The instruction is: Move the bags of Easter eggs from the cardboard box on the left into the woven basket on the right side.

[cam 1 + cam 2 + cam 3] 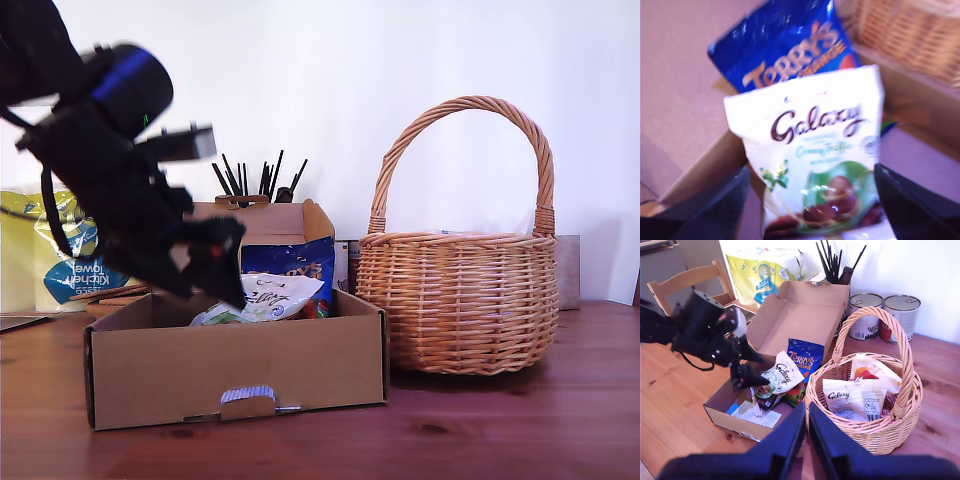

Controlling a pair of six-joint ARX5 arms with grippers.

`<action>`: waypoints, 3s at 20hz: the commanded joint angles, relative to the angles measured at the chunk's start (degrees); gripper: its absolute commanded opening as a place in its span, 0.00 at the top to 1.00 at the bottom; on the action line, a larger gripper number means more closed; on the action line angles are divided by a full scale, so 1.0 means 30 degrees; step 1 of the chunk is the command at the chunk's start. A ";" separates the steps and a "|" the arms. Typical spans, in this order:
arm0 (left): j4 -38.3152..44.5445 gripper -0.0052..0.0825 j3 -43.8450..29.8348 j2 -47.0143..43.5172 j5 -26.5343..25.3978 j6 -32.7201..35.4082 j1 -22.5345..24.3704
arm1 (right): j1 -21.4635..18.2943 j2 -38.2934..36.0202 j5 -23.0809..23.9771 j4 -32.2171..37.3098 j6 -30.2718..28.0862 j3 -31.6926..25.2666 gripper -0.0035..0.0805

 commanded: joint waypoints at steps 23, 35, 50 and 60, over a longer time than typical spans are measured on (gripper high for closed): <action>-0.2441 0.78 0.2288 0.2696 0.1392 -0.2601 -0.0109 | 0.0095 -0.0058 -0.0197 0.0503 -0.0044 -0.0240 0.97; -0.3657 0.78 0.3366 -0.3504 0.4532 -0.4153 -0.0882 | 0.0087 -0.0058 -0.0189 0.0648 -0.0051 -0.0240 0.97; 0.9697 0.78 0.3650 0.1064 0.1093 -0.6608 -0.6462 | 0.0044 -0.0291 0.3016 -0.1158 0.1166 -0.0146 0.97; 0.8480 0.78 0.9304 0.7016 -0.0714 -0.5923 -0.6790 | 0.0044 -0.0321 0.2958 -0.0903 0.1158 -0.0109 0.97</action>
